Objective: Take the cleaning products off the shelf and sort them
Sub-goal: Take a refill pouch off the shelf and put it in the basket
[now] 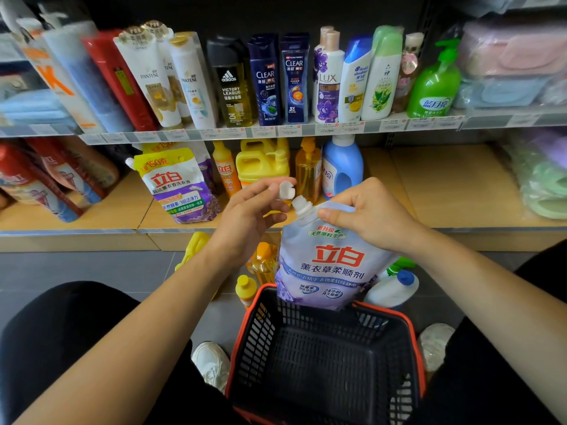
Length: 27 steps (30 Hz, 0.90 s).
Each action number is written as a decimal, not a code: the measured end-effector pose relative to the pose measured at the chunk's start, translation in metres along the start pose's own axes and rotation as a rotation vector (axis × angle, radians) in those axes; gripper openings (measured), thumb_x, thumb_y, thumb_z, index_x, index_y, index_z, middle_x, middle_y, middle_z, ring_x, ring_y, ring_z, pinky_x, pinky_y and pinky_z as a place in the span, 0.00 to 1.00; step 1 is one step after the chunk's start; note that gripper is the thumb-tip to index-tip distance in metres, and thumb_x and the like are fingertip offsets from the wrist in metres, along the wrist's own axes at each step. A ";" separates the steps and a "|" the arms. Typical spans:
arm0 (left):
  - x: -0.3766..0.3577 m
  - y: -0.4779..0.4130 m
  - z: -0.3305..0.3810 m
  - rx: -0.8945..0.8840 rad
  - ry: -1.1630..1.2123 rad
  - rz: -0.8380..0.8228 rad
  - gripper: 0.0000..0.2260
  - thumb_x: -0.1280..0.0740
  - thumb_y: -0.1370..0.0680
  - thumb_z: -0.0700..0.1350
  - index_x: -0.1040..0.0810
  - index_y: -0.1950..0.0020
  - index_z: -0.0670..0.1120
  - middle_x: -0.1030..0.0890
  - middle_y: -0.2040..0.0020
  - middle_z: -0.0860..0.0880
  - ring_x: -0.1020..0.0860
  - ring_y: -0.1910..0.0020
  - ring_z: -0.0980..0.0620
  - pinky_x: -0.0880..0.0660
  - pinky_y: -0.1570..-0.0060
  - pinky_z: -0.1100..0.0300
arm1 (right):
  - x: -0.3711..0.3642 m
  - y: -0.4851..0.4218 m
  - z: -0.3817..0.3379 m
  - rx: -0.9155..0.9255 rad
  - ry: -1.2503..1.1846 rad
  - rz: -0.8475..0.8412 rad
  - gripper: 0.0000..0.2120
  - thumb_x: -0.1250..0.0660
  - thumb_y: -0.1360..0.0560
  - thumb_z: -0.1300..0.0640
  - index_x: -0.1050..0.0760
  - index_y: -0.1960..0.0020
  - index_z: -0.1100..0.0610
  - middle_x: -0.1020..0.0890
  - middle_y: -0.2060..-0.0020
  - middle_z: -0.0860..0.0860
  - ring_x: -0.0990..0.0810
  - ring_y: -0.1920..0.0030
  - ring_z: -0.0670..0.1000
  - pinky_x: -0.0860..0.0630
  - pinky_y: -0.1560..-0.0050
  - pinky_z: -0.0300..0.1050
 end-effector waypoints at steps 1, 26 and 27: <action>0.001 0.000 0.000 0.001 0.008 -0.003 0.12 0.40 0.16 0.42 0.17 0.43 0.46 0.18 0.52 0.49 0.23 0.57 0.53 0.26 0.54 0.60 | 0.000 0.000 0.000 -0.001 -0.005 0.004 0.19 0.28 0.23 0.57 0.20 0.60 0.74 0.20 0.62 0.73 0.28 0.68 0.55 0.30 0.64 0.54; 0.003 0.005 0.005 -0.115 -0.161 -0.130 0.20 0.33 0.27 0.29 0.21 0.36 0.41 0.16 0.41 0.43 0.20 0.37 0.45 0.24 0.37 0.50 | -0.002 0.001 0.001 0.043 0.007 -0.009 0.19 0.28 0.23 0.56 0.21 0.60 0.74 0.21 0.65 0.72 0.33 0.66 0.48 0.38 0.67 0.46; 0.002 0.005 0.006 -0.108 -0.149 -0.138 0.22 0.34 0.28 0.31 0.22 0.34 0.41 0.17 0.38 0.43 0.21 0.34 0.45 0.24 0.36 0.50 | -0.002 0.000 0.001 0.047 0.004 -0.009 0.19 0.28 0.23 0.56 0.21 0.60 0.74 0.21 0.66 0.72 0.33 0.66 0.48 0.38 0.67 0.46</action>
Point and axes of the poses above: each hand's wrist, its own y-axis away from the middle knuckle, its own x-axis out of the back of the hand, z = x × y, the point moved 1 cm from there along -y, towards the middle knuckle
